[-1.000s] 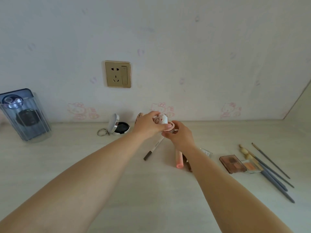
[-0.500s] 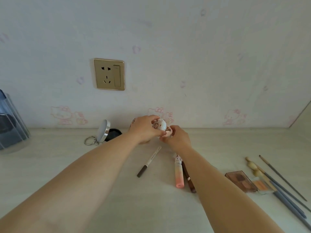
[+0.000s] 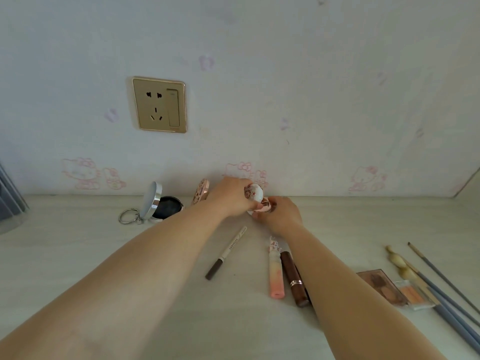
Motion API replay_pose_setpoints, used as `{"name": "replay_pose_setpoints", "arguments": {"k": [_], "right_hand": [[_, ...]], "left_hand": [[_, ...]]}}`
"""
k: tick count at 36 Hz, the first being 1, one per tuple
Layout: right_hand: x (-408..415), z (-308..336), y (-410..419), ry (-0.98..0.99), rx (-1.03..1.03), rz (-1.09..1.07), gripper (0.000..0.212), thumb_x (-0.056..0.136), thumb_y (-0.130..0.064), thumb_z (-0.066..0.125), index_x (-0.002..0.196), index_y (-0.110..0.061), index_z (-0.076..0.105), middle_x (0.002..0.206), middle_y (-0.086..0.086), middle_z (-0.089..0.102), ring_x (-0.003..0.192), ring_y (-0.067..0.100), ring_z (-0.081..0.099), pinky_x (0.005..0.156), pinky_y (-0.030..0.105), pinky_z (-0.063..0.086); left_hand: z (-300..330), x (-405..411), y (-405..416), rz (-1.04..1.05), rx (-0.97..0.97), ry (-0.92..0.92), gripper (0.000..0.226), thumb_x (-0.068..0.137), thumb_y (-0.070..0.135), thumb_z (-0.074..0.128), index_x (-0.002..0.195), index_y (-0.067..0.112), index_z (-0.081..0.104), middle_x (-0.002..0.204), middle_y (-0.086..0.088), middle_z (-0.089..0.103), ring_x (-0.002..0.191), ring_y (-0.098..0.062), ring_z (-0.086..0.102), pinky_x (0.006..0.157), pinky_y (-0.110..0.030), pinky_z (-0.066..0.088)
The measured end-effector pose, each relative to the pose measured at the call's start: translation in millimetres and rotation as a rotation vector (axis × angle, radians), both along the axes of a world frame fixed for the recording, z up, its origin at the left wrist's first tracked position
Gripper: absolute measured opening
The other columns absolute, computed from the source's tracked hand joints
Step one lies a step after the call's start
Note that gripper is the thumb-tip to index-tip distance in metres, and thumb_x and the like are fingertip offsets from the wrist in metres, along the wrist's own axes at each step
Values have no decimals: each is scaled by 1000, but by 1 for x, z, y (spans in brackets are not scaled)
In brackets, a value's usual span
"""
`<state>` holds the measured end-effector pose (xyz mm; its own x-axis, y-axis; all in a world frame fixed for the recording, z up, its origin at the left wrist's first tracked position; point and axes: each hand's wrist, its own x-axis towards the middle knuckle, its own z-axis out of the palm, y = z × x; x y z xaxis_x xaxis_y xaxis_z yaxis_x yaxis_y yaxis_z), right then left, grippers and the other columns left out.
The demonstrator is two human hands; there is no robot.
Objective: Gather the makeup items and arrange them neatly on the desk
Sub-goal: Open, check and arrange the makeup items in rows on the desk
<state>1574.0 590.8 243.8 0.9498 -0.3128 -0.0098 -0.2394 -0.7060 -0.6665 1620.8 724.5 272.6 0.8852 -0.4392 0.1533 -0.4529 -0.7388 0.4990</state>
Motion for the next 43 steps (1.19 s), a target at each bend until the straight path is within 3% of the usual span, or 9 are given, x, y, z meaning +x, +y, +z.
{"name": "replay_pose_setpoints", "arguments": {"k": [5, 14, 19, 21, 25, 28, 32, 38, 43], "right_hand": [[4, -10, -6, -49, -17, -16, 32, 67, -43, 75, 89, -22, 69, 98, 4, 65, 95, 22, 59, 68, 28, 40], [3, -10, -8, -52, -66, -24, 45, 68, -42, 76, 104, -18, 68, 108, 4, 60, 103, 22, 56, 78, 30, 44], [1, -12, -7, -35, -82, -31, 38, 74, -38, 74, 102, -15, 64, 112, 7, 56, 107, 25, 52, 77, 28, 38], [-2, -9, -6, 4, -110, -18, 46, 77, -37, 72, 113, -11, 59, 119, 9, 54, 113, 26, 50, 86, 30, 39], [-19, 3, -7, 21, -12, -57, 66, 89, -24, 60, 145, -10, 30, 142, 9, 42, 132, 25, 39, 104, 33, 34], [-43, 7, -14, -72, -1, -112, 44, 93, -14, 51, 136, -14, 47, 137, 7, 49, 126, 22, 45, 102, 31, 37], [-86, 7, -21, -203, 30, -183, 29, 94, -9, 46, 113, -19, 65, 123, 1, 59, 116, 18, 52, 94, 27, 39], [-143, 9, -19, -294, -6, -243, 29, 93, -8, 44, 101, -20, 69, 110, 1, 64, 105, 23, 55, 88, 35, 46], [-176, 9, -18, -295, -96, -224, 28, 94, -10, 44, 105, -19, 68, 111, 0, 64, 109, 19, 49, 76, 26, 36]], "left_hand": [[-3, 0, -4, -10, -38, 21, 45, 72, 42, 74, 108, 18, 62, 104, 2, 64, 96, -19, 57, 80, -34, 46], [-3, -1, -2, -23, -48, 28, 44, 74, 40, 73, 112, 21, 61, 108, 4, 63, 101, -18, 56, 84, -32, 44], [-5, -5, -4, -28, 28, -16, 48, 76, 42, 71, 111, 15, 55, 108, -3, 63, 98, -23, 56, 73, -29, 40], [-3, -9, -5, -35, 52, -28, 55, 77, 40, 71, 118, 11, 49, 112, -7, 61, 101, -26, 56, 74, -29, 39], [9, -25, -4, -16, 58, -32, 64, 82, 36, 67, 132, 7, 38, 125, -12, 53, 115, -30, 49, 80, -30, 36], [20, -51, 1, -35, 45, -115, 58, 90, 32, 58, 140, 15, 35, 138, -5, 44, 126, -24, 42, 88, -28, 34], [15, -91, 9, -53, 18, -203, 42, 92, 24, 54, 133, 21, 47, 133, -1, 47, 118, -21, 50, 85, -27, 38], [-1, -142, 16, -45, -11, -123, 34, 90, 23, 55, 124, 23, 57, 130, 5, 52, 119, -17, 50, 96, -33, 41], [-10, -176, 11, -44, -32, -115, 31, 89, 22, 53, 120, 24, 60, 124, 5, 55, 116, -16, 50, 92, -28, 41]]}}
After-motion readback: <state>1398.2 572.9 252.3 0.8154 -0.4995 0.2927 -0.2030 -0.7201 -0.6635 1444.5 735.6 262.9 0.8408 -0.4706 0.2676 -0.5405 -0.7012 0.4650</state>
